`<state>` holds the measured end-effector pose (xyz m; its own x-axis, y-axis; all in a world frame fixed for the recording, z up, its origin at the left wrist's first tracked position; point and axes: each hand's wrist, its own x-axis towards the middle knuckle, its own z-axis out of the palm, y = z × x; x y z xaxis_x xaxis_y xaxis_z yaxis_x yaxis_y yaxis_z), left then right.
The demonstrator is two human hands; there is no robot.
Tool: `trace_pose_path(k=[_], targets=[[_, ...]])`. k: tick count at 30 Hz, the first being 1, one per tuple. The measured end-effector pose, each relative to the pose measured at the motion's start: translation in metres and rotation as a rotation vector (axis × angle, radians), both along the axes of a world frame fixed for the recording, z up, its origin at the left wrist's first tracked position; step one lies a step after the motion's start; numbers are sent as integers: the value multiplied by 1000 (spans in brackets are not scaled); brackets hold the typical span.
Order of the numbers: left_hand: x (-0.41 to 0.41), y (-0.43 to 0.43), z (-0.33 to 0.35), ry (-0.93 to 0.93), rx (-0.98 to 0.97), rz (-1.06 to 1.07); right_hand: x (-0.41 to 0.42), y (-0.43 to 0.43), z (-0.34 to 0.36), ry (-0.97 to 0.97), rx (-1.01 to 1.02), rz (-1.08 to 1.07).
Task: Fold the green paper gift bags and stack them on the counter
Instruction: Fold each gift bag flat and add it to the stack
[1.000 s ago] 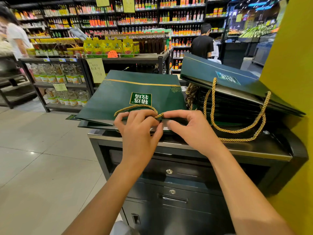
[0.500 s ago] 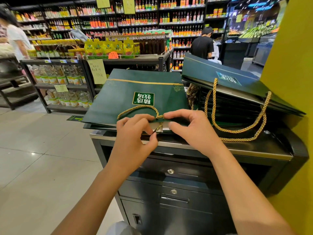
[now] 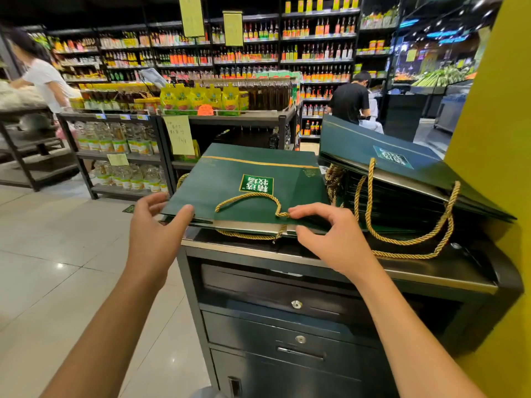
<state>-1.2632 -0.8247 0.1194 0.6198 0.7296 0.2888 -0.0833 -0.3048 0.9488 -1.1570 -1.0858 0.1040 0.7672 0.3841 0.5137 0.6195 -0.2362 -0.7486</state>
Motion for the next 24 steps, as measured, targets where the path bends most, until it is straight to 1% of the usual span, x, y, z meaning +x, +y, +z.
trace_pose_path(k=[1,3,5,7,9,12,14,20,22,24], targets=[[0,0,1,-49,-187,-49,-1,1,-1,-23,-20,-15],[0,-1,3,-104,-438,-115,-4,5,-3,-57,-47,-46],[-3,-4,7,-125,-566,-199,-10,7,-2,-93,-69,-71],[-6,-5,7,-142,-640,-271,-16,9,2,-114,-127,-101],[-9,-5,7,-166,-651,-306,-23,14,13,-178,-262,-162],[-15,-6,12,-205,-663,-348,-33,30,25,-342,-497,-201],[-19,-9,17,-232,-679,-380,-38,44,30,-456,-588,-200],[-18,-15,30,-304,-648,-458,-35,70,40,-652,-619,-257],[-14,-16,37,-317,-616,-482,-33,73,42,-717,-571,-320],[-11,-16,40,-315,-562,-506,-31,73,49,-749,-476,-405]])
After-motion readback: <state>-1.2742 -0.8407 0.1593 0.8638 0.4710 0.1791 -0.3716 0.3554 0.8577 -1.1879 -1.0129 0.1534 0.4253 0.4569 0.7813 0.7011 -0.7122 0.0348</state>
